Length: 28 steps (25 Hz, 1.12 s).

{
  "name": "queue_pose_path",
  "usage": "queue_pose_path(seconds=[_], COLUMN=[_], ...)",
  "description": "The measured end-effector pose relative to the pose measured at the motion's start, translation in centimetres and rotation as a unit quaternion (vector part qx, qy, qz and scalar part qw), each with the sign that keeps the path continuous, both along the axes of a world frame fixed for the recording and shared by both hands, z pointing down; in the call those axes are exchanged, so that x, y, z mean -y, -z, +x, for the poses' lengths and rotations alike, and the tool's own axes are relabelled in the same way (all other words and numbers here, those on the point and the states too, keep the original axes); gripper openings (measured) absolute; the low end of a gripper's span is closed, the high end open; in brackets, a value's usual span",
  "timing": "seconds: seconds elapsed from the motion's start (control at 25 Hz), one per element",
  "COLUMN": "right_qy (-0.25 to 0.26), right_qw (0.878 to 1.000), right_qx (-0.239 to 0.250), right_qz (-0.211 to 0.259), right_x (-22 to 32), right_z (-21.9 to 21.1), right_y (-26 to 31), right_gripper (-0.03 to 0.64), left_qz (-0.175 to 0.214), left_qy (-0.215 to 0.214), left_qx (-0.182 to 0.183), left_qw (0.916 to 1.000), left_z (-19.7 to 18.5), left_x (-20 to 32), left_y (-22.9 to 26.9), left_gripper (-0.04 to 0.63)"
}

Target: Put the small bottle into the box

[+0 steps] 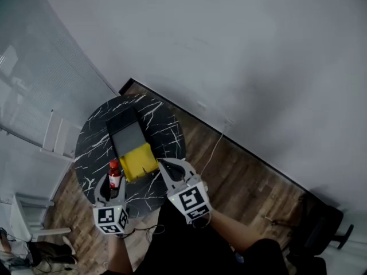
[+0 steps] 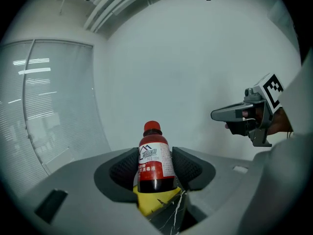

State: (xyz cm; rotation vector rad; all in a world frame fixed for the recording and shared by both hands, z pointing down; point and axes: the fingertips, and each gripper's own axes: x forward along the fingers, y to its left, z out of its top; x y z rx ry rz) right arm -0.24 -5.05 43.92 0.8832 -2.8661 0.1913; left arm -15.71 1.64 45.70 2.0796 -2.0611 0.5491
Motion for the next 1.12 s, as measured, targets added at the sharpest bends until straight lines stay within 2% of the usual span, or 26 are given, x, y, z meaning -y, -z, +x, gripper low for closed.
queue_pose_path(seconds=[0.16, 0.4, 0.68, 0.92, 1.12], right_qy=[-0.006, -0.005, -0.021, -0.031, -0.041], right_qw=[1.000, 0.999, 0.996, 0.991, 0.988], right_qx=[-0.008, -0.026, -0.046, -0.068, -0.081], right_qz=[-0.013, -0.035, -0.075, -0.109, -0.127], right_x=[1.3, 3.0, 4.0, 4.6, 4.9], right_z=[-1.5, -4.0, -4.5, -4.8, -5.1], right_y=[-0.8, -3.0, -6.7, -9.8, -11.5], right_gripper=[-0.005, -0.005, -0.005, -0.005, -0.005], left_qz=[-0.014, -0.044, -0.094, -0.164, -0.190], left_qy=[-0.018, -0.049, -0.081, -0.119, -0.125], left_qx=[-0.012, -0.003, 0.000, -0.038, -0.056], left_qw=[0.9997, 0.9978, 0.9923, 0.9784, 0.9721], left_z=[-0.8, -1.8, -1.9, -2.5, -2.5], left_x=[2.2, 5.0, 6.7, 8.6, 8.7], left_y=[-1.5, -3.8, -7.6, -15.3, -18.3], left_gripper=[0.212, 0.212, 0.198, 0.190, 0.190])
